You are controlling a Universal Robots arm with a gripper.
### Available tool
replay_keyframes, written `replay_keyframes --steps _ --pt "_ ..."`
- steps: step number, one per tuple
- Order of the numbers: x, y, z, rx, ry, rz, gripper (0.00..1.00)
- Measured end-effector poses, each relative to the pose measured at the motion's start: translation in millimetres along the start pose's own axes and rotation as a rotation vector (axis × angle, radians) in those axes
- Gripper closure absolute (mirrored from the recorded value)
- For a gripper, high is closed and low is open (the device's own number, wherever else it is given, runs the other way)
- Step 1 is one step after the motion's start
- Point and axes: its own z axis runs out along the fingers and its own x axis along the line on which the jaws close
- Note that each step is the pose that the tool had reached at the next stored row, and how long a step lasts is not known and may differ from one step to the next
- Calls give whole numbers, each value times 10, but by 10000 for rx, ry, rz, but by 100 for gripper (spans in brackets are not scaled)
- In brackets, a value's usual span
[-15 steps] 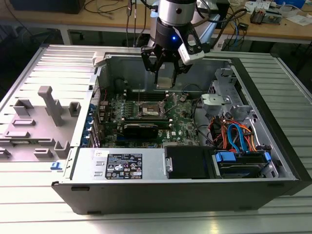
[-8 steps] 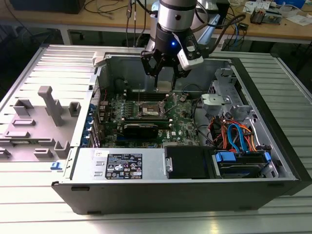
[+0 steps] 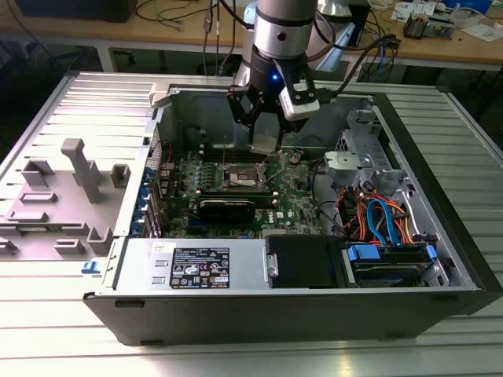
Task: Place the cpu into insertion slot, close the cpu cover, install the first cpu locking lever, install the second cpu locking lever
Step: 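Place the cpu into insertion slot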
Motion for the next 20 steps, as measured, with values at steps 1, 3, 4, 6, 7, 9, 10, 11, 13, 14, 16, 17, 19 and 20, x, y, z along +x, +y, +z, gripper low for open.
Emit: replay_keyframes --steps 1,3,4,6,7,9,10,11,13,14,16,17,19,20 --pt "0 0 9 -4 -9 201 46" --pt "0 -1 20 -10 -20 465 46" --pt "-1 -1 27 -15 -26 608 46" --pt "-1 -2 38 -19 -38 877 46" --pt "-1 -2 42 -22 -42 993 46" --pt "-1 -2 54 -28 -54 1255 46" --pt "-1 -3 61 -32 -62 1431 46" --pt "-1 -3 67 -35 -67 1556 46" --pt "-1 -4 83 -43 -86 2011 46" --pt "0 -4 84 -43 -89 2080 46" --pt "0 -4 86 -47 -89 2086 46" --pt "0 -4 86 -46 -90 2086 46" --pt "0 -4 87 -47 -90 2090 46" --pt "-1 -4 88 -48 -91 2108 46"
